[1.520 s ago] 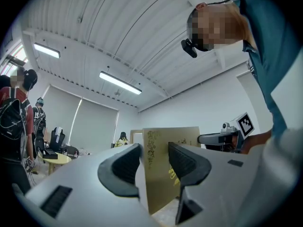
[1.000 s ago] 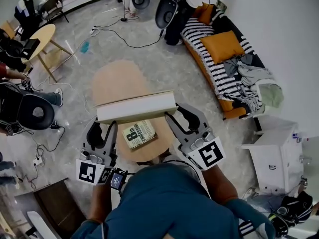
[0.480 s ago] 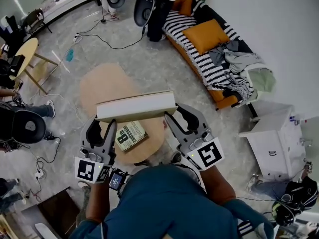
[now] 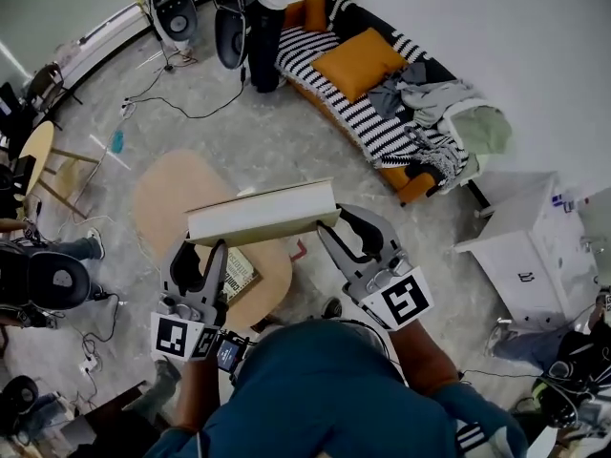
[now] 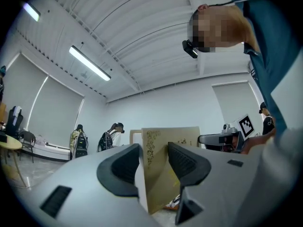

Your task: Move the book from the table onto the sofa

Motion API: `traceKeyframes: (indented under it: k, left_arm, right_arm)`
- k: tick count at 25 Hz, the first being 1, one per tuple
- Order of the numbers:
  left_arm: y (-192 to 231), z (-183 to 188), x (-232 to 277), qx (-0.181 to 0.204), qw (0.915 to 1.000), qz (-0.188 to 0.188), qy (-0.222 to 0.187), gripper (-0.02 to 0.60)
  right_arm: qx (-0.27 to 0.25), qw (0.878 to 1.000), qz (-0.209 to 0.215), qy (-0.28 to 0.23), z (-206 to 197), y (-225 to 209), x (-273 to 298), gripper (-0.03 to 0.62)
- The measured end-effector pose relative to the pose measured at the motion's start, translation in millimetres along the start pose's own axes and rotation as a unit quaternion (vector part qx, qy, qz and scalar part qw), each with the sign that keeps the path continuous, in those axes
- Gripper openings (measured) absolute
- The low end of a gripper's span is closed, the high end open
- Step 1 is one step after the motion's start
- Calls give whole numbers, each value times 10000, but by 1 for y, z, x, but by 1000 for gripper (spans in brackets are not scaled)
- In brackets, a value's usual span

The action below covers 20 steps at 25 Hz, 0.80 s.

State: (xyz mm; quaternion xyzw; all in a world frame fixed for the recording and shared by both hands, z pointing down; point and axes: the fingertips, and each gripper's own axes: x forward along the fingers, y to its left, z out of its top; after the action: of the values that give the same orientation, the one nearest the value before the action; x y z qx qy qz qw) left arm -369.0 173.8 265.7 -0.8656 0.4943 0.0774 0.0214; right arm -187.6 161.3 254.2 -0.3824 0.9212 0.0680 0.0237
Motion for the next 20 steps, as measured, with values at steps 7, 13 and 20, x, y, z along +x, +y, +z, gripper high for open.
traceKeyframes:
  k: [7, 13, 20]
  left_arm:
    - [-78, -15, 64, -39, 9997, -261, 19, 186]
    - [-130, -23, 94, -93, 9984, -553, 71, 186]
    - [-162, -18, 103, -140, 9948, -1007, 47, 186]
  right_arm:
    - [-110, 9995, -275, -103, 0, -76, -67, 132]
    - [-116, 9983, -562, -66, 0, -112, -116, 132]
    - [-192, 9947, -1002, -85, 10, -116, -155, 132]
